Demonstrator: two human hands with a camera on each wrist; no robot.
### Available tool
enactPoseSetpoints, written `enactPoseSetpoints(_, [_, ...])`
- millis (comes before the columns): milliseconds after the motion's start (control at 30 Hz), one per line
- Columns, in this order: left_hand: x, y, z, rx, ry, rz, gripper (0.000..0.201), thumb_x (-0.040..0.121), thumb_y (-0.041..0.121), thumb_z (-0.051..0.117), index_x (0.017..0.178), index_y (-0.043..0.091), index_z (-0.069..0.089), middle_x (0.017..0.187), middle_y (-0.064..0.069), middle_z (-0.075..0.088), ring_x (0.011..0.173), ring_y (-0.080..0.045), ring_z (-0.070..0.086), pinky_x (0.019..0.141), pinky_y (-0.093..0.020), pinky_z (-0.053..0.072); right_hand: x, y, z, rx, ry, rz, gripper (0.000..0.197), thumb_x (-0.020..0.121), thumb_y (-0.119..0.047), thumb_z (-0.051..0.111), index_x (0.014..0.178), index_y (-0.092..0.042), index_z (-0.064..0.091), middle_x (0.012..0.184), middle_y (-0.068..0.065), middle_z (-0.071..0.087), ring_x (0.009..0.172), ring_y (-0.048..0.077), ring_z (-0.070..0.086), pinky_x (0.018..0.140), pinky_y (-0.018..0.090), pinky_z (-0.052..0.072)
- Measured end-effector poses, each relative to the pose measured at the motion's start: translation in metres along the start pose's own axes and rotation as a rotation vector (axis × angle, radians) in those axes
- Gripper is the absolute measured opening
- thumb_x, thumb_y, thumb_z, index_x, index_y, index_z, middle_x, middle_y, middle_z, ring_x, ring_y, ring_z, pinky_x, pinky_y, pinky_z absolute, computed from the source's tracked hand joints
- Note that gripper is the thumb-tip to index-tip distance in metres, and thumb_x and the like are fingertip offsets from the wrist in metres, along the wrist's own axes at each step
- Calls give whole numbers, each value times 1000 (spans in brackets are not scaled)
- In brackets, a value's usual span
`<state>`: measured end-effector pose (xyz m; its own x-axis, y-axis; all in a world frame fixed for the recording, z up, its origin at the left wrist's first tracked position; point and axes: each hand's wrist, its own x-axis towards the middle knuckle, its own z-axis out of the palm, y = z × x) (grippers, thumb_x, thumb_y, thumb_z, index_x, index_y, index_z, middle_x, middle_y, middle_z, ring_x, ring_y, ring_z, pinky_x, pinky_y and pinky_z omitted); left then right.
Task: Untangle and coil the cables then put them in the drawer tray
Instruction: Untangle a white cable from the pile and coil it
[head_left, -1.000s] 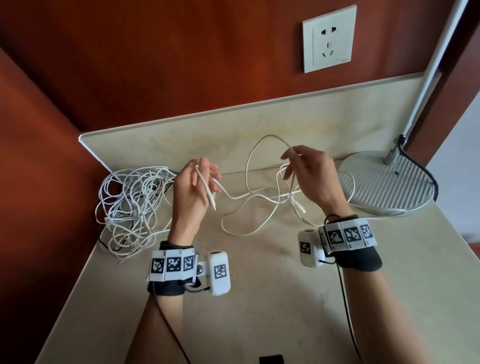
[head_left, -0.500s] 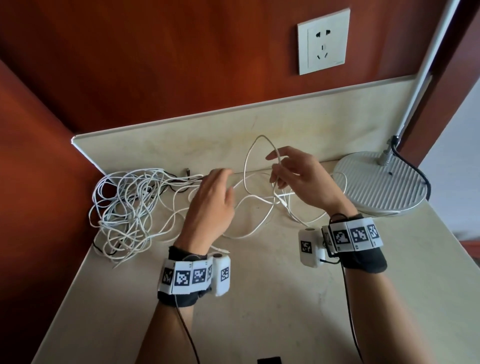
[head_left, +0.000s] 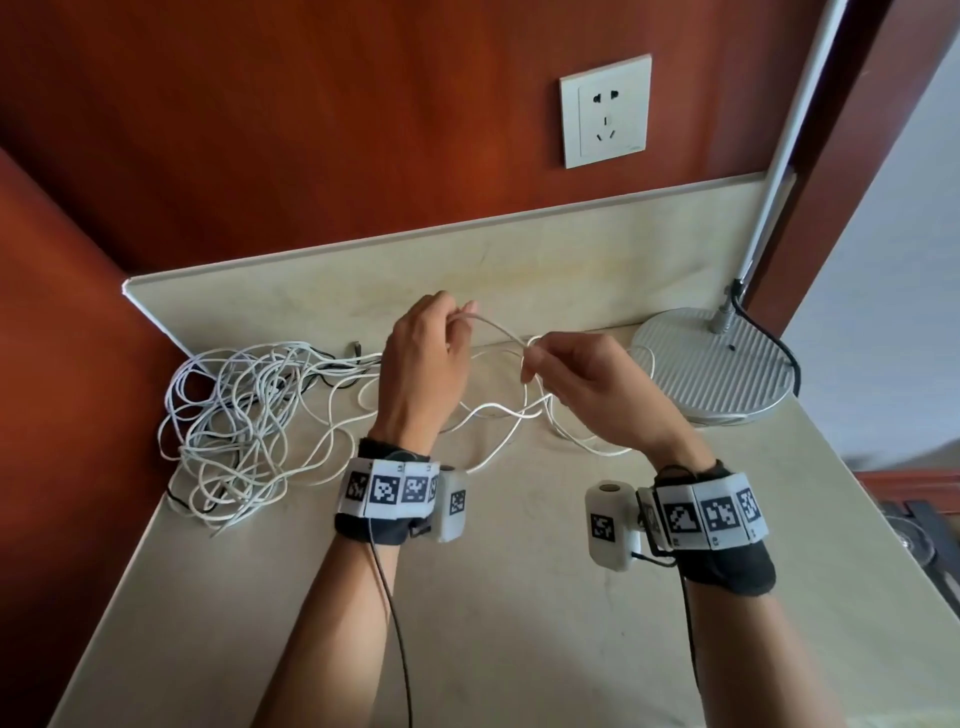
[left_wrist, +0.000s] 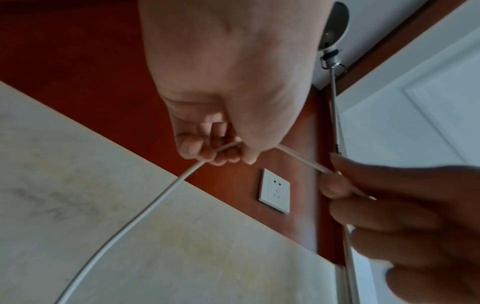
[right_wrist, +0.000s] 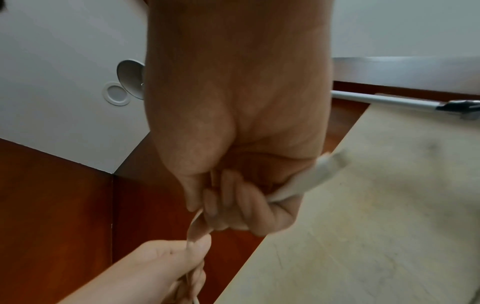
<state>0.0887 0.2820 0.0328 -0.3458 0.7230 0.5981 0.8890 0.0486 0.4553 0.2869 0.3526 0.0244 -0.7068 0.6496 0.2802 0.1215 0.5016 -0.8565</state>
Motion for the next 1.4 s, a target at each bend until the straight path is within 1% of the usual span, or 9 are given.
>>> enactPoseSetpoints(200, [8, -28, -13, -179, 152, -331, 18, 101, 18, 61, 100, 8, 46, 81, -2, 61, 69, -25, 58, 60, -35, 38, -3, -12, 10, 20, 12, -3, 33, 109, -33, 52, 84, -20, 70, 60, -11, 44, 54, 6, 40, 57, 25, 35])
enactPoseSetpoints(367, [-9, -22, -17, -302, 49, -22, 27, 94, 21, 76, 82, 9, 56, 89, -3, 60, 79, -14, 62, 61, -24, 49, 13, -29, 31, 113, 180, 8, 34, 108, -41, 51, 86, -21, 68, 57, -9, 45, 52, 8, 37, 55, 27, 32])
enactPoseSetpoints(467, [-16, -23, -9, -248, -119, 36, 23, 97, 42, 68, 106, 22, 71, 95, 8, 47, 74, -10, 55, 64, -24, 48, 16, -36, 42, 123, 150, 8, 36, 110, -37, 48, 93, -15, 71, 61, -6, 42, 54, 10, 36, 54, 31, 31])
enactPoseSetpoints(567, [-11, -34, -8, -176, -215, -108, 43, 99, 47, 60, 140, 34, 57, 102, 1, 60, 72, -10, 54, 67, -29, 47, 13, -38, 51, 128, 17, 8, 32, 112, -29, 46, 103, -18, 75, 62, -10, 40, 57, 11, 35, 55, 30, 32])
enactPoseSetpoints(733, [1, -33, -18, -579, -146, -383, 53, 96, 53, 64, 145, 31, 57, 102, 11, 71, 54, -22, 62, 51, -33, 50, 9, -32, 63, 128, 10, 112, 34, 107, -31, 56, 83, -12, 72, 56, -11, 43, 52, 7, 36, 53, 22, 33])
enactPoseSetpoints(800, [3, -28, -26, -729, -161, -455, 56, 97, 52, 61, 146, 24, 57, 127, -23, 48, 52, -8, 56, 53, -22, 47, 11, -29, 62, 192, 2, 180, 42, 103, -39, 60, 72, -10, 65, 54, -6, 39, 49, 9, 33, 49, 20, 30])
enactPoseSetpoints(900, [2, -25, -37, -875, -257, -447, 72, 89, 61, 52, 148, 20, 55, 123, -8, 73, 52, -1, 48, 51, -14, 39, 18, -22, 59, 444, -93, 238, 41, 99, -43, 64, 74, -11, 63, 56, 3, 25, 49, 15, 19, 45, 23, 19])
enactPoseSetpoints(1133, [-16, -21, -44, -1241, -416, -354, 42, 66, 72, 81, 85, 34, 82, 103, -8, 56, 73, -21, 35, 65, -31, 28, 43, -11, 54, 949, -26, 390, 13, 89, -15, 66, 93, -4, 62, 52, 3, 40, 42, 7, 27, 39, 17, 25])
enactPoseSetpoints(1400, [-35, -7, -39, -1375, -475, -350, 40, 70, 51, 87, 85, 15, 83, 86, 10, 53, 80, -5, 57, 79, -18, 43, 47, 5, 55, 904, -19, 386, 30, 88, -23, 80, 97, 2, 66, 76, 14, 63, 66, 22, 54, 59, 24, 49])
